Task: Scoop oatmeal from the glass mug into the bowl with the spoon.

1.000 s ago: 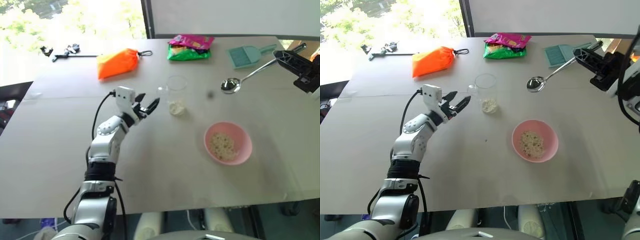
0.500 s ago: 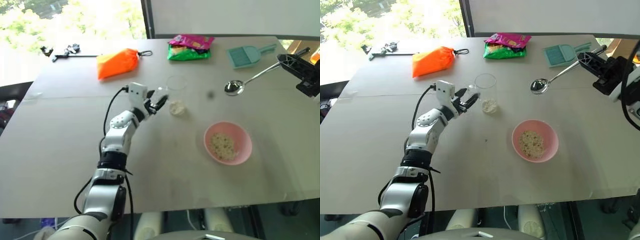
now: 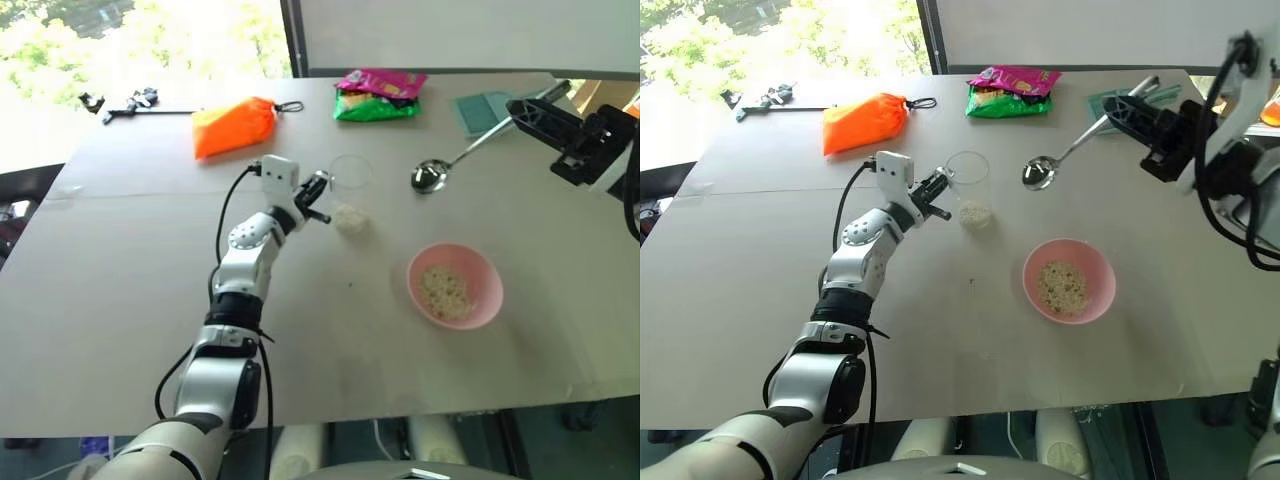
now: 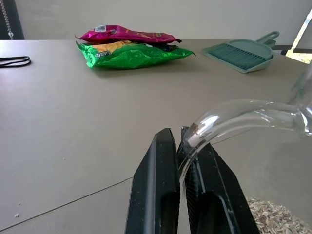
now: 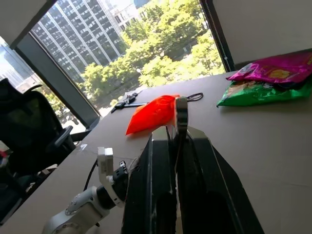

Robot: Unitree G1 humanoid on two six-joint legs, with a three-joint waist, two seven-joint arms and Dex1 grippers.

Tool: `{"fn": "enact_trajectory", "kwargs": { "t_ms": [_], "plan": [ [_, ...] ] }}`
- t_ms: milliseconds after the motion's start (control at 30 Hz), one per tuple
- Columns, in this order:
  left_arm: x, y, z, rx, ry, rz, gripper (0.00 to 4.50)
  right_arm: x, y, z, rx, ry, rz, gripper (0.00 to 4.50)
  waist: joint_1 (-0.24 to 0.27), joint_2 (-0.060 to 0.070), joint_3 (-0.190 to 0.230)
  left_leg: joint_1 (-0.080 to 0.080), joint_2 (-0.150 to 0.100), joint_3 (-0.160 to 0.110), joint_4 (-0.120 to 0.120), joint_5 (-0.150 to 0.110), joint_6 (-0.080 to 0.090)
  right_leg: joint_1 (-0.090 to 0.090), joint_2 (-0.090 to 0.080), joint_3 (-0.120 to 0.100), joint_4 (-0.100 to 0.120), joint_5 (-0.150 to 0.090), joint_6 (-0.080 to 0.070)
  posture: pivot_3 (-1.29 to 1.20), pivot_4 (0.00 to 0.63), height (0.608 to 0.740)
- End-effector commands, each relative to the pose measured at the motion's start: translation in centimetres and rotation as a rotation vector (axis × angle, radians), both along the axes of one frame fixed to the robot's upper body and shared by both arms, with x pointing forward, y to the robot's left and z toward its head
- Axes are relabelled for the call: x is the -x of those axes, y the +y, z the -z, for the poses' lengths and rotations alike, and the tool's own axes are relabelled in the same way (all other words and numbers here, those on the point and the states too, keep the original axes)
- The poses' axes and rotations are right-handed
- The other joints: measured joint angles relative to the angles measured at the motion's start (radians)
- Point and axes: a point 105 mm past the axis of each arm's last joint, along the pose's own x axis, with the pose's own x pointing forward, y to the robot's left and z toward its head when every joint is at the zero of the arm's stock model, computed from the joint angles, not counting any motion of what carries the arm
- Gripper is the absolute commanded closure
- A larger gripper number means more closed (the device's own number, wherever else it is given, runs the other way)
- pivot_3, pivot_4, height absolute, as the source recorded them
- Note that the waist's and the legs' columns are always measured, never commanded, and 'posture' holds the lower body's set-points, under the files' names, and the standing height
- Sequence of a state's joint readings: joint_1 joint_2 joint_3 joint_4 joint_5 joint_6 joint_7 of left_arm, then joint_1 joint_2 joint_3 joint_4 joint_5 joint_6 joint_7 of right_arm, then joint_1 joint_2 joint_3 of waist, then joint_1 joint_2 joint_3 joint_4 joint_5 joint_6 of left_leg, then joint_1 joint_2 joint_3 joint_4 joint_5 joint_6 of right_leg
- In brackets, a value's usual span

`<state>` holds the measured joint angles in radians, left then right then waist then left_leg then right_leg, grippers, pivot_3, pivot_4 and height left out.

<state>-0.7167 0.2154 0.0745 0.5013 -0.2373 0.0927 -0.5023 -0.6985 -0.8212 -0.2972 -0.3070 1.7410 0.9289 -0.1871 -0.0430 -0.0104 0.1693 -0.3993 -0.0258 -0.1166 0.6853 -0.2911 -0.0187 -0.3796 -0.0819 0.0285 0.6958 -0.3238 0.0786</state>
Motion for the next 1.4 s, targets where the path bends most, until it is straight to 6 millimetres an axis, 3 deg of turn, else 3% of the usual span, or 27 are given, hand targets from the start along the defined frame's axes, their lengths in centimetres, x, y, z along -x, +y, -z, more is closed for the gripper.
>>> {"fn": "enact_trajectory", "kwargs": {
  "t_ms": [33,233,433,633,733,933,1167,1400],
  "plan": [
    [0.5,-1.9,-4.7,-0.014,-0.163,0.049,4.46,0.6,1.4,-2.7,-0.020,-0.104,-0.032,4.50,0.002,0.000,0.000,0.000,0.000,0.000,0.000,0.000,0.000,0.000,0.000,0.000,0.000,0.000,0.000,0.00,0.150,0.740],
    [1.5,-3.9,-6.5,-0.014,-0.238,0.106,4.46,0.0,2.3,-3.6,0.017,-0.139,-0.036,4.50,0.004,0.000,0.000,-0.002,-0.001,-0.003,-0.001,0.000,0.000,0.000,-0.002,-0.003,-0.002,0.000,0.000,0.00,0.150,0.740],
    [2.8,-5.3,-8.0,-0.004,-0.311,0.167,4.46,-1.0,2.3,-2.7,0.105,-0.157,0.012,4.50,0.002,0.000,0.000,-0.002,-0.002,-0.004,-0.001,0.000,0.000,-0.001,-0.002,-0.003,-0.002,0.000,0.000,0.00,0.150,0.740],
    [3.6,-6.7,-8.2,-0.052,-0.361,0.204,4.46,-1.8,2.9,-0.8,0.319,-0.242,0.091,4.50,0.001,0.000,0.000,-0.002,-0.002,-0.003,-0.001,0.000,0.000,-0.001,-0.002,-0.003,-0.001,0.000,0.000,0.00,0.150,0.740],
    [3.4,-7.1,-8.1,-0.060,-0.356,0.201,4.46,-2.0,4.5,1.6,0.558,-0.334,0.106,4.50,0.001,0.000,0.000,-0.002,-0.002,-0.003,-0.001,0.000,0.000,-0.001,-0.002,-0.003,-0.001,0.000,0.000,0.00,0.150,0.740],
    [3.4,-7.9,-7.5,-0.063,-0.344,0.212,4.46,-2.6,5.3,4.1,0.762,-0.451,0.120,4.50,0.001,0.000,0.000,-0.002,-0.003,-0.003,-0.001,0.000,0.000,-0.001,-0.002,-0.003,-0.001,0.000,0.000,0.00,0.150,0.740],
    [3.6,-8.3,-6.5,-0.096,-0.336,0.224,4.46,-2.1,5.9,6.1,0.728,-0.362,0.016,4.50,0.002,0.000,0.000,-0.002,-0.003,-0.005,0.000,0.000,0.000,-0.001,-0.003,-0.003,-0.001,0.000,0.000,0.00,0.150,0.740],
    [3.5,-9.0,-5.8,-0.156,-0.342,0.227,4.46,-2.0,5.1,5.4,0.499,-0.164,-0.020,4.50,0.003,0.000,0.000,-0.002,-0.004,-0.007,0.000,0.000,0.000,-0.001,-0.004,-0.003,-0.001,0.000,0.000,0.00,0.150,0.740]
  ]
}}
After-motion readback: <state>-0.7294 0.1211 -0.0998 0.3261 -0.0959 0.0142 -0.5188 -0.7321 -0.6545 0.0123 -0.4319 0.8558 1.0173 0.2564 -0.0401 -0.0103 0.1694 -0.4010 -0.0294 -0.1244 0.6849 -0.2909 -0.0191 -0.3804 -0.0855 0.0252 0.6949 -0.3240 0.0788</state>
